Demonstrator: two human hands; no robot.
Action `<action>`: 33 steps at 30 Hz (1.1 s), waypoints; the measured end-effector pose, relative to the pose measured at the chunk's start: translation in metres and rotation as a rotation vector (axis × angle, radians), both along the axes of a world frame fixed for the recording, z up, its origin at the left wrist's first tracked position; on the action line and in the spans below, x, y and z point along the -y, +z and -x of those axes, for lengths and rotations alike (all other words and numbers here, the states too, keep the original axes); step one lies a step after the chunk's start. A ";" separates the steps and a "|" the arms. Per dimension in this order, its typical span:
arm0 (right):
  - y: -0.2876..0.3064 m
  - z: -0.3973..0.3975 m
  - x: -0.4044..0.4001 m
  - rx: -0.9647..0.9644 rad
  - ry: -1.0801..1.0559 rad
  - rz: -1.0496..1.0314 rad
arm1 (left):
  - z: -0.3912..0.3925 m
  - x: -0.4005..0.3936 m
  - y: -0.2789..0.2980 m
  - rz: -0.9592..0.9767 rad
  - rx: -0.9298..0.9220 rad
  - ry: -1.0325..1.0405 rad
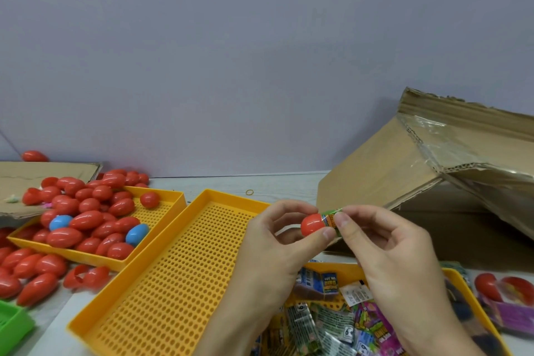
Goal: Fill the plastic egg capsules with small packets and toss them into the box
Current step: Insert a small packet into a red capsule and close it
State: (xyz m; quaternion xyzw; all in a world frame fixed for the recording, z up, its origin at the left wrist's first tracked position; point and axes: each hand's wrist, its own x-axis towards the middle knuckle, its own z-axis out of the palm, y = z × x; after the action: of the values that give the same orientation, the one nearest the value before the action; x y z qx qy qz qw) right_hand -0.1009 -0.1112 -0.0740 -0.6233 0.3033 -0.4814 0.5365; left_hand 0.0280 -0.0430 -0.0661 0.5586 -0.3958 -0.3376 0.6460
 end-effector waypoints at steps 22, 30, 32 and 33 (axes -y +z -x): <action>-0.004 0.000 0.003 -0.033 0.027 -0.022 | 0.002 0.001 0.001 0.108 -0.005 0.016; -0.002 0.003 0.002 -0.036 0.056 -0.017 | -0.002 -0.001 -0.001 0.089 0.013 -0.008; -0.001 0.002 0.002 -0.032 0.059 -0.025 | -0.002 -0.001 0.000 0.091 0.032 -0.011; 0.000 0.002 0.001 -0.022 0.060 -0.034 | -0.002 -0.001 0.000 0.091 0.043 -0.007</action>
State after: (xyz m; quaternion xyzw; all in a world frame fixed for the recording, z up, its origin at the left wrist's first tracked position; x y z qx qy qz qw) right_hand -0.1029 -0.1124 -0.0738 -0.6282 0.2984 -0.4530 0.5578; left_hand 0.0300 -0.0419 -0.0661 0.5343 -0.4265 -0.3094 0.6610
